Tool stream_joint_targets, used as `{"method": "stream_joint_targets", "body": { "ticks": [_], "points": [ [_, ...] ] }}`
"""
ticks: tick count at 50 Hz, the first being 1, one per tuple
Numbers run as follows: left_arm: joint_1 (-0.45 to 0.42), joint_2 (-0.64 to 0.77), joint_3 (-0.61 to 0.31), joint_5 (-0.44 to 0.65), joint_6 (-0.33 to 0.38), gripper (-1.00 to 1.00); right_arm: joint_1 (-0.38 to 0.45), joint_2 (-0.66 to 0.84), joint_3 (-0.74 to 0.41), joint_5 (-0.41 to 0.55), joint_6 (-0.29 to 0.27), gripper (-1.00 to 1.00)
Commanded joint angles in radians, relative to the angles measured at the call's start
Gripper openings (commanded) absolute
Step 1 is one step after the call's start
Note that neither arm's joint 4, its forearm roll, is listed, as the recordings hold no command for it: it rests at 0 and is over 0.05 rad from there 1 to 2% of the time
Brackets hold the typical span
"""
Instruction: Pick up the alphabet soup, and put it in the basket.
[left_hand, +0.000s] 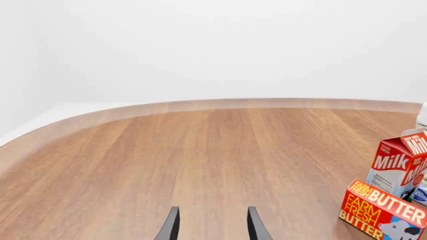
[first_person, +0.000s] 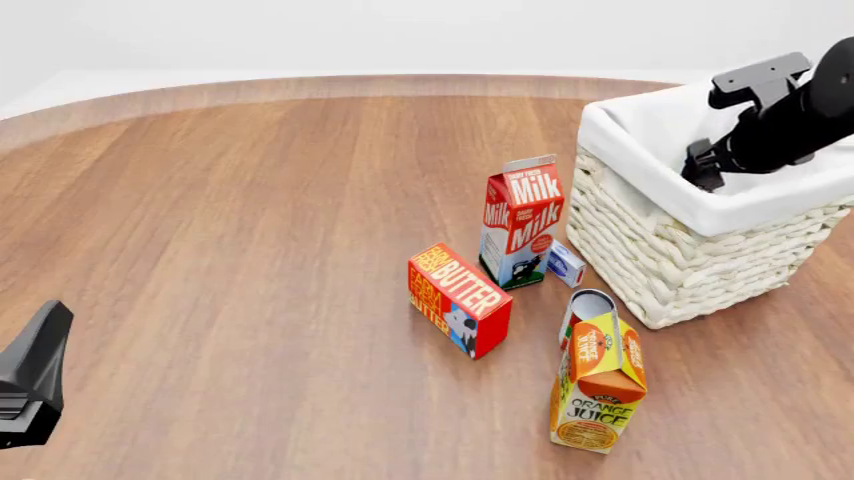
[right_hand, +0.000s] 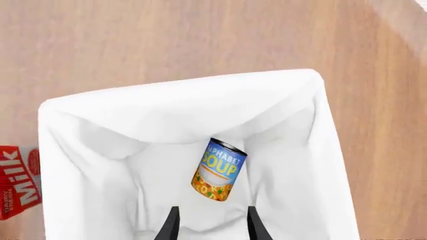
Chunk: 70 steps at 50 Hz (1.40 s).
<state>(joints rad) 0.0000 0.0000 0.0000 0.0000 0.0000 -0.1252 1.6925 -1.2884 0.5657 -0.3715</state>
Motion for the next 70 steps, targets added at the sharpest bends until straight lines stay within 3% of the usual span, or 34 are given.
{"method": "stream_joint_targets", "body": {
  "ticks": [1,48,70],
  "points": [
    [0.000,0.000,0.000,0.000,0.000,1.00,0.006,-0.046,0.010,0.006,0.013,1.00],
    [0.000,0.000,0.000,0.000,0.000,1.00,0.024,-0.183,0.045,0.013,0.037,1.00],
    [0.000,0.000,0.000,0.000,0.000,1.00,0.059,-0.309,0.125,-0.009,0.086,1.00]
  ]
}}
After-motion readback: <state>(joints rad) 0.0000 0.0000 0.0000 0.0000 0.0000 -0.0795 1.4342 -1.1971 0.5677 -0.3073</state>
